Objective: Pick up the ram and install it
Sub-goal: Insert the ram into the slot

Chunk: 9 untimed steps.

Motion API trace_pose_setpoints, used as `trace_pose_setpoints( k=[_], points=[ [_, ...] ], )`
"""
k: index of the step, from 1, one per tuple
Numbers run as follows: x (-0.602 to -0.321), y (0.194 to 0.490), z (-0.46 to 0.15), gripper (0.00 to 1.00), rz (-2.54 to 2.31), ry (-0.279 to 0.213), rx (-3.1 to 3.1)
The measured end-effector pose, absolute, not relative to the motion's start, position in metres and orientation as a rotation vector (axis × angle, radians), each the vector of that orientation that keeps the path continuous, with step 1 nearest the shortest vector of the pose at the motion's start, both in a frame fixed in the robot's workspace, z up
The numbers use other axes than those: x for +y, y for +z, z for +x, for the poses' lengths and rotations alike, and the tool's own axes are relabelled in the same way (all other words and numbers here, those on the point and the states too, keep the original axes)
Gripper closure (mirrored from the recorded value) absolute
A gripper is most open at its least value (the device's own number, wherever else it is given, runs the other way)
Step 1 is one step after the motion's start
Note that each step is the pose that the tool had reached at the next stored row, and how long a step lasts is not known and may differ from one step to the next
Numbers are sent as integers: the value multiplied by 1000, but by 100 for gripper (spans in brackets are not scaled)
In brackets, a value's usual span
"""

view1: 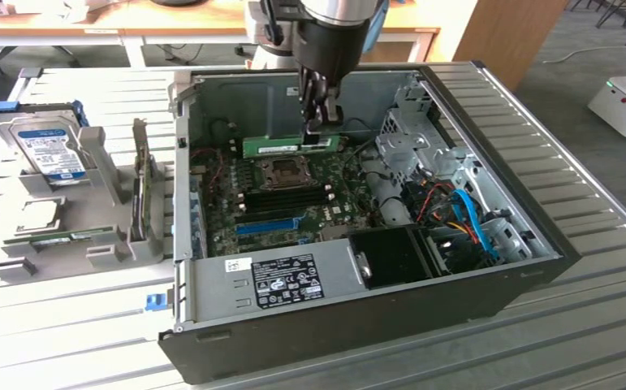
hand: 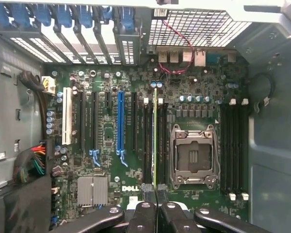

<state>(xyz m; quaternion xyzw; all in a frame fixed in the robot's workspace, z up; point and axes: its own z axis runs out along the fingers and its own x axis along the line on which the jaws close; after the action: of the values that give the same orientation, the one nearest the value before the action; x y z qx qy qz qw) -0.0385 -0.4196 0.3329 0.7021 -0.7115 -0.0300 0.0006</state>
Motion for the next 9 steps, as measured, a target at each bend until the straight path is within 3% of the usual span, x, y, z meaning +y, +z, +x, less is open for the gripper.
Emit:
trace_pose_setpoints(
  k=[9],
  points=[
    [-420,317,-38,88,2205,-94,-2234]
  ],
)
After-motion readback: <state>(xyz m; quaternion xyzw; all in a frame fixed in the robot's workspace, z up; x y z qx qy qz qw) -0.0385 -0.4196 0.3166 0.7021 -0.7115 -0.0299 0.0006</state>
